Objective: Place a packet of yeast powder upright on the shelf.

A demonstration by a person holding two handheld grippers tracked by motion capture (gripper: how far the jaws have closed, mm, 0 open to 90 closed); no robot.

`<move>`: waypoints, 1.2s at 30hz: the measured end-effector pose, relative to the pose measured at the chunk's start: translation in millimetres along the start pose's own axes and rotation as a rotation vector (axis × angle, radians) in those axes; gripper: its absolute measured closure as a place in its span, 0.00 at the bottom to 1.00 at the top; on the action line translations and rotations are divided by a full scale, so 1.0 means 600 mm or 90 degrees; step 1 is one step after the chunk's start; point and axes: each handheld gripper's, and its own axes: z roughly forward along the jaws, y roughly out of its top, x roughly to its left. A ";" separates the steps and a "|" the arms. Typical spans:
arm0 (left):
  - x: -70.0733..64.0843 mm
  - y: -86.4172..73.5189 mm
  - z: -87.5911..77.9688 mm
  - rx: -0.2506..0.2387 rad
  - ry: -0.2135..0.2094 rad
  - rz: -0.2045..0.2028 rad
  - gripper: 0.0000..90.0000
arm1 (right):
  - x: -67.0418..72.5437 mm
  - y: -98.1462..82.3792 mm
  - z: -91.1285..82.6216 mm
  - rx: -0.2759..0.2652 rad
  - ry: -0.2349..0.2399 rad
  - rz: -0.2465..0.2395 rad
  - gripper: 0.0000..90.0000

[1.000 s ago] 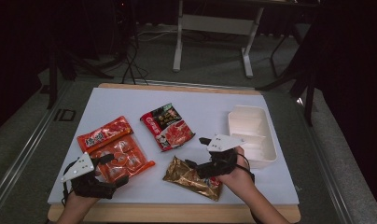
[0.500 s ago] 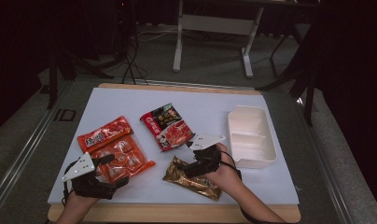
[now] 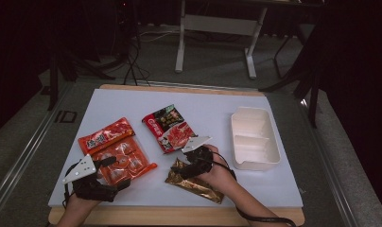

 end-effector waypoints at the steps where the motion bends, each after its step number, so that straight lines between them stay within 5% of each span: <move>1: 0.000 0.000 0.000 0.000 -0.001 0.000 0.03 | -0.003 -0.002 0.005 0.009 0.006 0.004 0.27; 10: 0.001 -0.001 0.001 0.002 -0.004 -0.004 0.03 | -0.013 -0.007 0.033 0.044 0.005 -0.012 0.35; 23: 0.002 -0.001 0.004 0.007 -0.008 -0.007 0.03 | -0.026 -0.018 0.068 0.109 0.038 0.013 0.40; 32: 0.002 -0.002 0.004 0.008 -0.008 -0.007 0.03 | -0.017 -0.020 0.074 0.133 0.032 -0.001 0.60; 36: 0.001 -0.002 0.004 0.009 -0.007 -0.005 0.03 | -0.013 -0.018 0.072 0.143 0.013 -0.019 0.87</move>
